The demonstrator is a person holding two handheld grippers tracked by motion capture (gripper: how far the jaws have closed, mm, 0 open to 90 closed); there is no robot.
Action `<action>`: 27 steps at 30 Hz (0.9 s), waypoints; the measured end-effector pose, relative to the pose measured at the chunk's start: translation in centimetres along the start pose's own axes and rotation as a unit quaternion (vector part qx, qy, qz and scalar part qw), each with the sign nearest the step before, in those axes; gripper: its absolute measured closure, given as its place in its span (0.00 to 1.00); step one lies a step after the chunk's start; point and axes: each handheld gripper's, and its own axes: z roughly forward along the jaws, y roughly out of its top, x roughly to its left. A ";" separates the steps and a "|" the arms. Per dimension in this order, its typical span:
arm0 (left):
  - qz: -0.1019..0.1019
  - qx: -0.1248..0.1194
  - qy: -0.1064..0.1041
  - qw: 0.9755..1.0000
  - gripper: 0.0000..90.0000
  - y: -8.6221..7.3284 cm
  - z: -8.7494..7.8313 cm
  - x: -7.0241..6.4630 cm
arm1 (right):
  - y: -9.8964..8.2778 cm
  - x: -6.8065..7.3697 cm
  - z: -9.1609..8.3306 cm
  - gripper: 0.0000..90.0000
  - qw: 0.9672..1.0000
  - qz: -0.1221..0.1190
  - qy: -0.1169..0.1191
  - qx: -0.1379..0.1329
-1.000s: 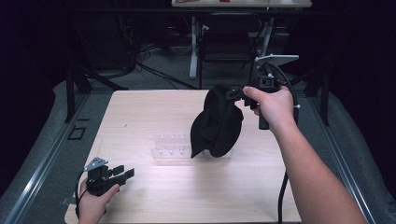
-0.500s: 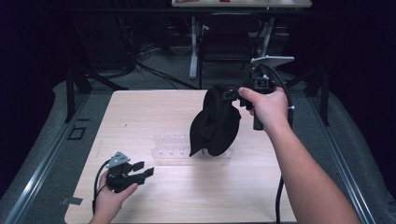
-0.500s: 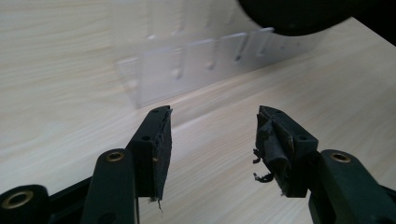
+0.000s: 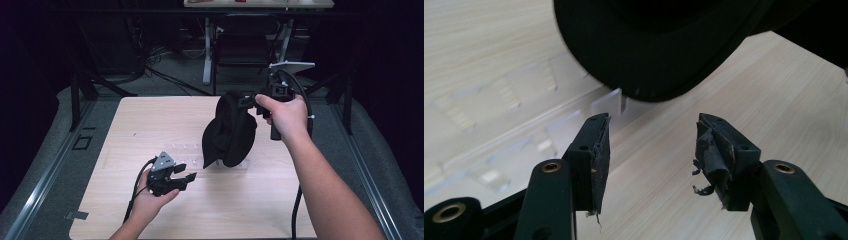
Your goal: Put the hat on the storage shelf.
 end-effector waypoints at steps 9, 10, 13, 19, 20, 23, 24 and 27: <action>0.020 -0.004 0.006 1.000 0.55 1.9 1.4 -1.6 | -0.1 0.0 0.0 0.98 1.000 0.000 0.002 -0.001; 0.024 -0.003 0.008 1.000 0.56 2.0 1.5 -1.7 | -0.1 0.0 0.0 0.98 1.000 0.000 0.002 -0.001; 0.030 -0.003 0.012 0.999 0.57 2.5 2.1 -2.1 | -0.1 0.1 0.0 0.98 1.000 -0.002 0.003 -0.001; 0.047 0.005 0.027 0.999 0.61 2.8 2.9 -2.4 | -0.2 0.2 0.0 0.98 1.000 -0.001 0.004 0.000; 0.046 0.007 0.028 0.999 0.62 2.9 3.0 -2.4 | -0.2 0.2 0.0 0.98 1.000 -0.001 0.004 -0.001; 0.051 0.010 0.029 0.998 0.66 2.9 3.2 -2.5 | -0.2 0.1 0.0 0.98 1.000 -0.001 0.004 0.000; 0.056 0.012 0.029 0.998 0.67 3.0 3.3 -2.5 | -0.2 0.1 0.0 0.98 1.000 0.000 0.005 0.000; 0.062 0.015 0.024 0.998 0.75 2.9 3.4 -2.7 | -0.3 0.1 0.0 0.98 1.000 -0.002 0.005 -0.001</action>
